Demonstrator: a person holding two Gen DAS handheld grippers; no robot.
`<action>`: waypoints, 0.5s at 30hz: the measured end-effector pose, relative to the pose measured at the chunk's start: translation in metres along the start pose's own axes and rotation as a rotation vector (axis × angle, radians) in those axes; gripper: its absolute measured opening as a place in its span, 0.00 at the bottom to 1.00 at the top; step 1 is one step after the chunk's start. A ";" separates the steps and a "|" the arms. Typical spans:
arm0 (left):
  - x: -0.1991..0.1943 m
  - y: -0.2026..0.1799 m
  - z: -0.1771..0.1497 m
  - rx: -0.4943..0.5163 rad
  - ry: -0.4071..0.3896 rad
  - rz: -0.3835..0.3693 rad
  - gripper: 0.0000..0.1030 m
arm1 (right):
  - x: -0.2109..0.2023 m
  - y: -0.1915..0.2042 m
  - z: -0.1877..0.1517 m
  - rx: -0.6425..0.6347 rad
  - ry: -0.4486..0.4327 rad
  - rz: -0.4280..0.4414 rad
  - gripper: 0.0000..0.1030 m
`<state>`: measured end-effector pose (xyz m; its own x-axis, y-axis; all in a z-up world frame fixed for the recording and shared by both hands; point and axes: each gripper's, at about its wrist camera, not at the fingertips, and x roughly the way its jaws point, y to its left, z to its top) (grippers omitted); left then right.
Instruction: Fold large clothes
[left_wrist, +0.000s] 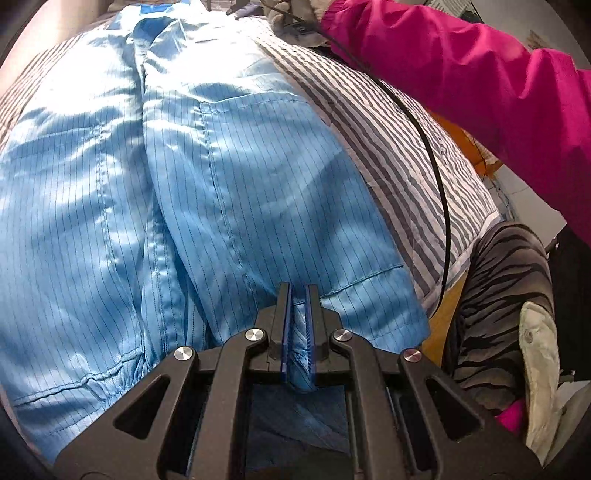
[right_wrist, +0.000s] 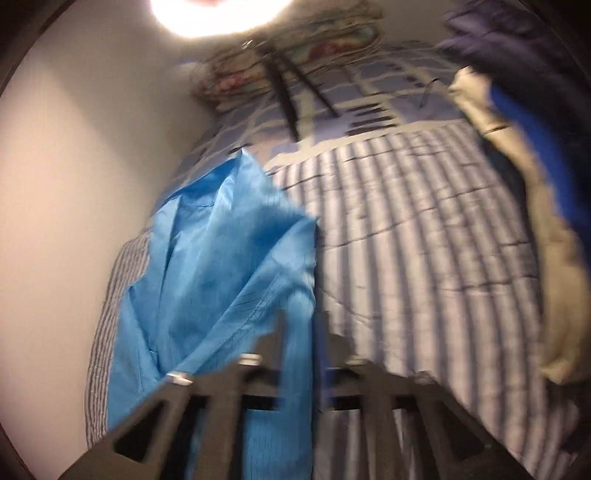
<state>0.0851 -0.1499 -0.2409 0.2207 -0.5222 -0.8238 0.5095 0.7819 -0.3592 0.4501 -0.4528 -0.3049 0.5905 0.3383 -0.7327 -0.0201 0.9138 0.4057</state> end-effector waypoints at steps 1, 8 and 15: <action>-0.001 -0.002 0.000 0.006 -0.001 0.002 0.05 | -0.011 -0.002 -0.006 0.009 -0.001 0.022 0.30; -0.033 -0.018 0.002 0.057 -0.082 -0.028 0.05 | -0.110 0.030 -0.075 -0.205 -0.031 0.065 0.32; -0.102 0.010 0.000 -0.004 -0.229 0.052 0.37 | -0.218 0.042 -0.163 -0.238 -0.092 0.112 0.48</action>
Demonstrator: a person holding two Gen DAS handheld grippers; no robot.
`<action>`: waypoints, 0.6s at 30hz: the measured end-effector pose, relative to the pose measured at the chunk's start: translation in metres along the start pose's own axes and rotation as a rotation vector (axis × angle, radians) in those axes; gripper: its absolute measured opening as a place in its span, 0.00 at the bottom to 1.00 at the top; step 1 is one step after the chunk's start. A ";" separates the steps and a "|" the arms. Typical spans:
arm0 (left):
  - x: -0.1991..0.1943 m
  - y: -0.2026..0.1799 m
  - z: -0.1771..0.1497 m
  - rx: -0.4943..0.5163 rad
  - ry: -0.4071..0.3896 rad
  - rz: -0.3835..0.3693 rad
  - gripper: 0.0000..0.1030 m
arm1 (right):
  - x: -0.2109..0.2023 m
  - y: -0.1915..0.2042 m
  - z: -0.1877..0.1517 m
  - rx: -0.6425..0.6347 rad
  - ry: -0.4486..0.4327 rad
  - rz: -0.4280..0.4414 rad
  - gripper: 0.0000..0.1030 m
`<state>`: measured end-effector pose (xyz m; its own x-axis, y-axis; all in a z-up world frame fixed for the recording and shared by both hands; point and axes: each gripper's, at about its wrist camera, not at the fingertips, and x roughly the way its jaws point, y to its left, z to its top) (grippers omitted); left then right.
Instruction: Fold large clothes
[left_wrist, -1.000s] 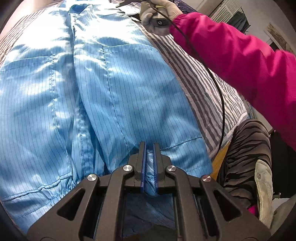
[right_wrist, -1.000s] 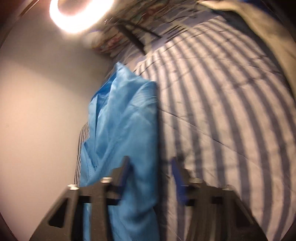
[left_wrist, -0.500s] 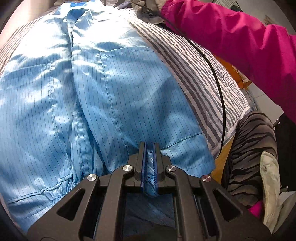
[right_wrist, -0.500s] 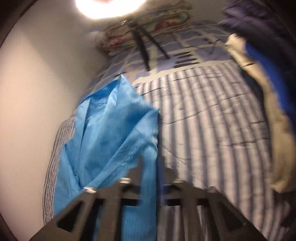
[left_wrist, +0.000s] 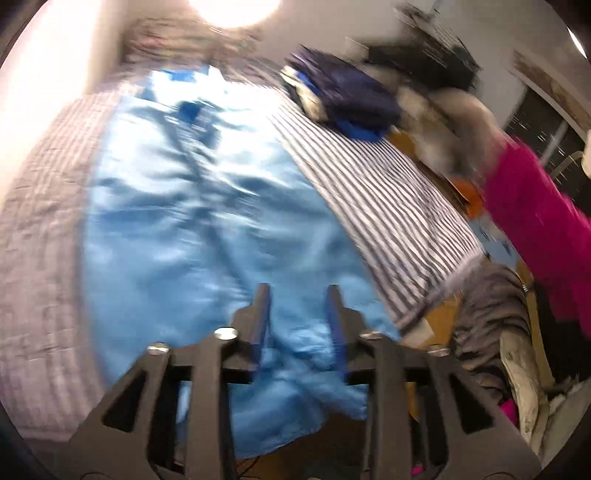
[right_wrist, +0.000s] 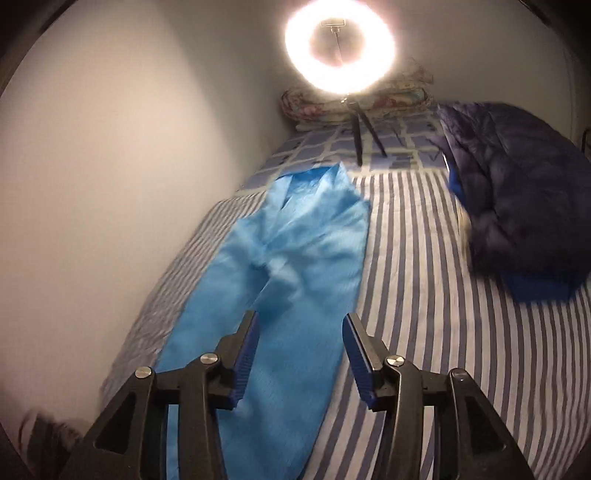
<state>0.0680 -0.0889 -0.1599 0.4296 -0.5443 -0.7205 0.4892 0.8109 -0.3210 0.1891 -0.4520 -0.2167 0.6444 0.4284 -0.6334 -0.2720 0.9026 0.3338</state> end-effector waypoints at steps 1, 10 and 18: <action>-0.009 0.012 0.001 -0.025 -0.009 0.032 0.40 | -0.010 0.004 -0.011 0.010 0.013 0.013 0.48; -0.016 0.127 -0.029 -0.457 0.066 0.074 0.47 | -0.028 0.004 -0.141 0.157 0.233 0.039 0.52; 0.004 0.164 -0.052 -0.677 0.131 -0.024 0.46 | 0.011 -0.006 -0.214 0.264 0.399 0.093 0.53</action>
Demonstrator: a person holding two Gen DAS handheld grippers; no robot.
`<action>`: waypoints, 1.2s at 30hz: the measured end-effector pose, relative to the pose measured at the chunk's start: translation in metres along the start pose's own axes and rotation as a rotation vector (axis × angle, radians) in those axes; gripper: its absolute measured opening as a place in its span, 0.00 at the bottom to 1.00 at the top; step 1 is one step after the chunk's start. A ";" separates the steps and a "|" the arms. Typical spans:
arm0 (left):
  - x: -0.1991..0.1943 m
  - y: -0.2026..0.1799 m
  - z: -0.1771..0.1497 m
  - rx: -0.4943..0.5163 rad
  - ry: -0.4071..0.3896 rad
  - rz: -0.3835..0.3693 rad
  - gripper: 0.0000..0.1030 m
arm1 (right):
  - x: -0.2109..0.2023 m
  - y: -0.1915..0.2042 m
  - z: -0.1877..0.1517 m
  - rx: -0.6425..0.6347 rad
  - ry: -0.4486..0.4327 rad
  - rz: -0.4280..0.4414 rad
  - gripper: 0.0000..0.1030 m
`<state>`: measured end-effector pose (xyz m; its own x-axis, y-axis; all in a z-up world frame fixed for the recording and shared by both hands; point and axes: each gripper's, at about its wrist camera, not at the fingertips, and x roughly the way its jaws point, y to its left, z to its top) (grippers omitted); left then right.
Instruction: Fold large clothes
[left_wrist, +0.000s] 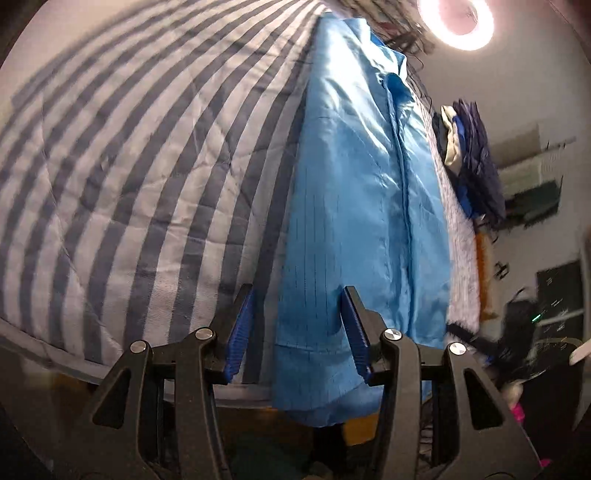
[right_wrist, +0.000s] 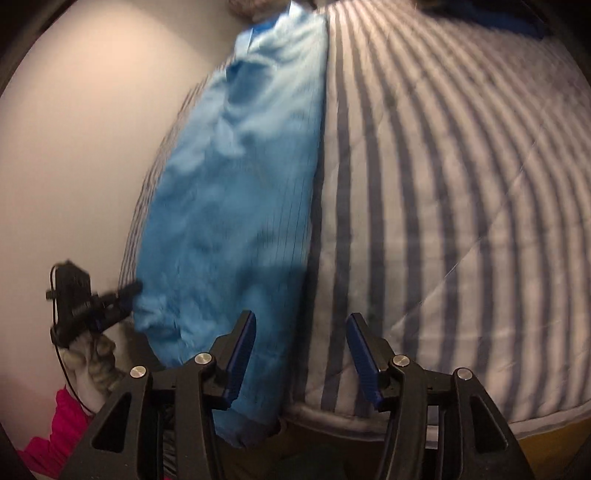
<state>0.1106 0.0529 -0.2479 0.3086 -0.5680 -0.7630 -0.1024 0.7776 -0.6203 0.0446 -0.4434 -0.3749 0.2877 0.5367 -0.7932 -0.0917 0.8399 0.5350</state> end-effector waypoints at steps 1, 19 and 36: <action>0.001 0.000 0.000 -0.006 0.003 -0.016 0.47 | 0.004 0.000 -0.004 -0.004 0.006 0.004 0.53; 0.024 -0.042 -0.029 0.162 0.103 -0.020 0.03 | 0.023 0.003 -0.007 0.029 0.081 0.251 0.04; -0.001 -0.071 -0.065 0.123 0.107 -0.152 0.02 | -0.031 -0.005 -0.012 0.059 0.087 0.345 0.01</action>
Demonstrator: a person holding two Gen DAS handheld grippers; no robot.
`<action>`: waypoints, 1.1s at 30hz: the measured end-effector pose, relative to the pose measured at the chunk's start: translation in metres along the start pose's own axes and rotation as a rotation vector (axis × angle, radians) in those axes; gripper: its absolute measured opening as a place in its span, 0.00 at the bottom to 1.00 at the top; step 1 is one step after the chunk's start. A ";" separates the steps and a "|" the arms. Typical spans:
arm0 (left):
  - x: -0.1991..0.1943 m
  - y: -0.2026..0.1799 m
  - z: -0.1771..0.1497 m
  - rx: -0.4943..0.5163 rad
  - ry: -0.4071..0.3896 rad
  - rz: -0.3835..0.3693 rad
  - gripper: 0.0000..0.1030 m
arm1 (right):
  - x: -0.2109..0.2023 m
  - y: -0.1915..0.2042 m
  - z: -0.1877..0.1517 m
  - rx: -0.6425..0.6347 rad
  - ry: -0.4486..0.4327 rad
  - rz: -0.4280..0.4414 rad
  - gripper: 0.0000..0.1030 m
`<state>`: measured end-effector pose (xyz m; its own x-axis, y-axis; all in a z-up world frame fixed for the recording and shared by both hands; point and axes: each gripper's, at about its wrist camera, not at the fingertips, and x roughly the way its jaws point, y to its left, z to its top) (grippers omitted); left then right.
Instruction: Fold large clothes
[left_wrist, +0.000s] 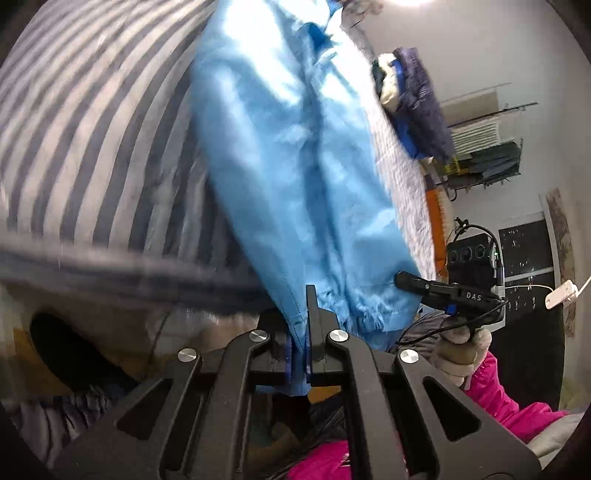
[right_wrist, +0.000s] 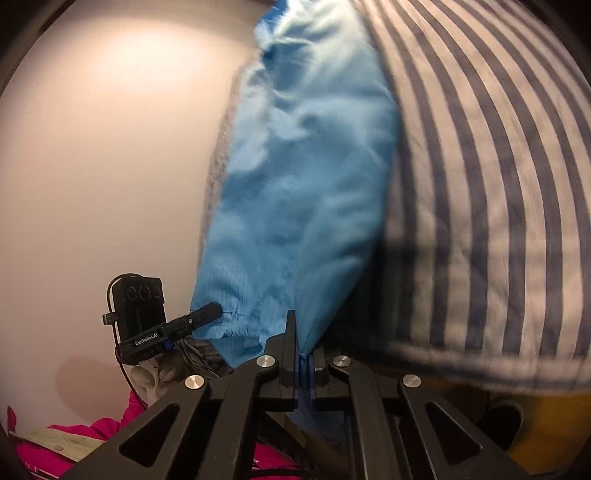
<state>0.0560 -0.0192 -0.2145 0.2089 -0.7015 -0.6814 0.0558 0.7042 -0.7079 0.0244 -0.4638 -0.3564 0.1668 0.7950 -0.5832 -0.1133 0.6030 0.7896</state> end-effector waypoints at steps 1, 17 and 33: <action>-0.005 -0.006 0.006 0.019 -0.018 0.000 0.02 | -0.006 0.009 0.008 -0.026 -0.015 0.004 0.01; -0.021 -0.031 0.132 0.128 -0.212 0.032 0.02 | -0.007 0.057 0.135 -0.129 -0.213 -0.067 0.01; 0.039 0.033 0.208 -0.045 -0.163 0.106 0.02 | 0.045 0.002 0.219 -0.029 -0.178 -0.223 0.03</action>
<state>0.2690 -0.0006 -0.2261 0.3667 -0.5943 -0.7158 -0.0177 0.7648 -0.6440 0.2463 -0.4414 -0.3390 0.3597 0.6200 -0.6973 -0.0824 0.7655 0.6381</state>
